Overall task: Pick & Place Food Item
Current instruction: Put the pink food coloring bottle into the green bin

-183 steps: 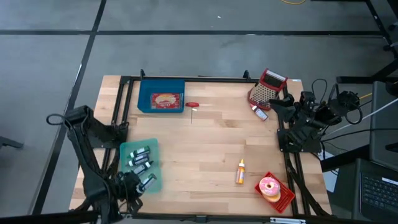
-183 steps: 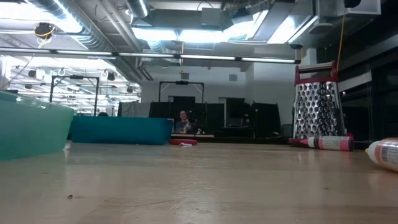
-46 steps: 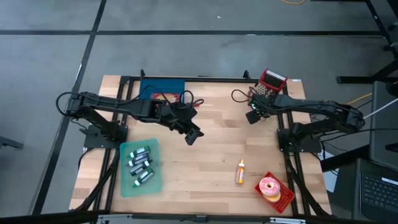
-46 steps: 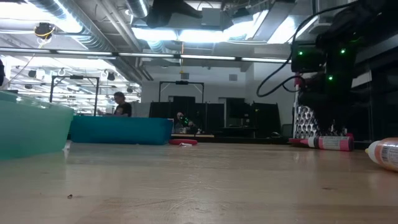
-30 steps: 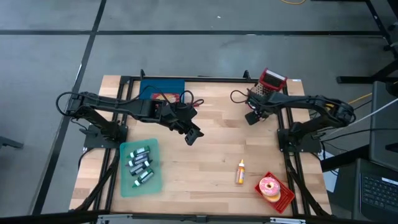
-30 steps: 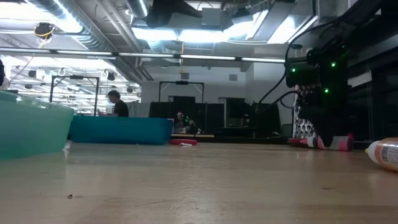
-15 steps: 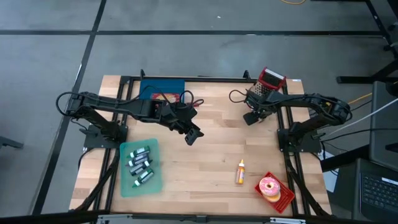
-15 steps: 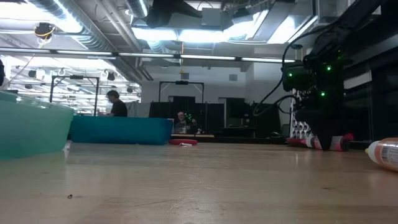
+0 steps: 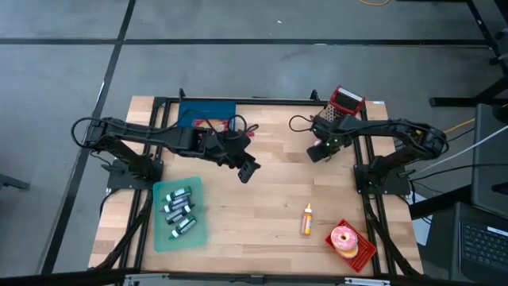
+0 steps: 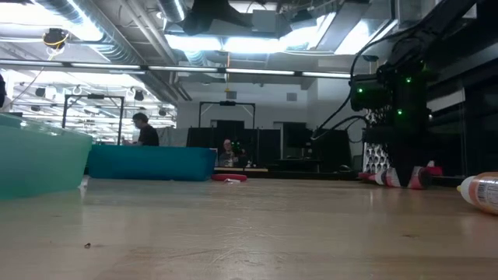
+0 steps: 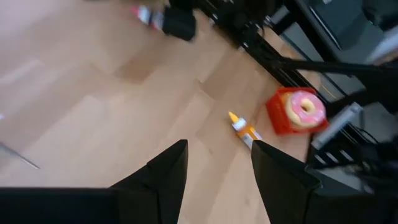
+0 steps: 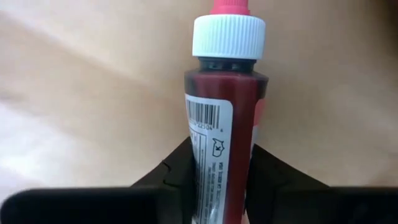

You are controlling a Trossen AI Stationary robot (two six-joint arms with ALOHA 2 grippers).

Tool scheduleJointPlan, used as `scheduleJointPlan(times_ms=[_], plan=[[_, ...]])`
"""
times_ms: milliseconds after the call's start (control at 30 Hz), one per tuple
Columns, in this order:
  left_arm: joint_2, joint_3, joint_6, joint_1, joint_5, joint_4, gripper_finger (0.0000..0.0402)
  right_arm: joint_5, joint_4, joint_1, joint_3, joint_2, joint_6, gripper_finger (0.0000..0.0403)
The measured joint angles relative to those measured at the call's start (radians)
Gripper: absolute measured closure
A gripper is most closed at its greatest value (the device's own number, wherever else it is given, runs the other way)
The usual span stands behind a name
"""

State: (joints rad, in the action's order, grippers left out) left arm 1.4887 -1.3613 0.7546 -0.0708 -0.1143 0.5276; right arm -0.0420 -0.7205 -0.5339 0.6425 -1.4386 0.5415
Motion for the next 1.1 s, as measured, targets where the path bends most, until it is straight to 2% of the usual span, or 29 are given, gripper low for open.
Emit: scheduleJointPlan(times_ms=[100, 233, 500, 667, 900, 1100], plan=[[-0.009, 0.000, -0.004, 0.000, -0.081, 0.000, 0.0229, -0.063, -0.005, 0.024, 0.027, -0.005, 0.000, 0.0302], [-0.038, 0.001, -0.036, 0.000, -0.152, -0.006, 0.0229, -0.101, 0.001, 0.075, 0.079, -0.003, 0.027, 0.0308], [-0.112, 0.001, -0.111, 0.001, -0.224, 0.038, 0.0229, -0.141, 0.035, 0.206, 0.196, -0.003, 0.103, 0.0306], [-0.133, 0.001, -0.113, 0.001, -0.262, 0.124, 0.0229, -0.154, 0.158, 0.276, 0.260, -0.001, 0.156, 0.0310], [-0.134, 0.001, -0.086, 0.000, -0.278, 0.126, 0.0229, -0.163, 0.396, 0.355, 0.343, -0.001, 0.216, 0.0308], [-0.134, 0.000, -0.071, 0.007, -0.295, 0.130, 0.0229, -0.151, 0.486, 0.396, 0.395, -0.001, 0.232, 0.0308]])
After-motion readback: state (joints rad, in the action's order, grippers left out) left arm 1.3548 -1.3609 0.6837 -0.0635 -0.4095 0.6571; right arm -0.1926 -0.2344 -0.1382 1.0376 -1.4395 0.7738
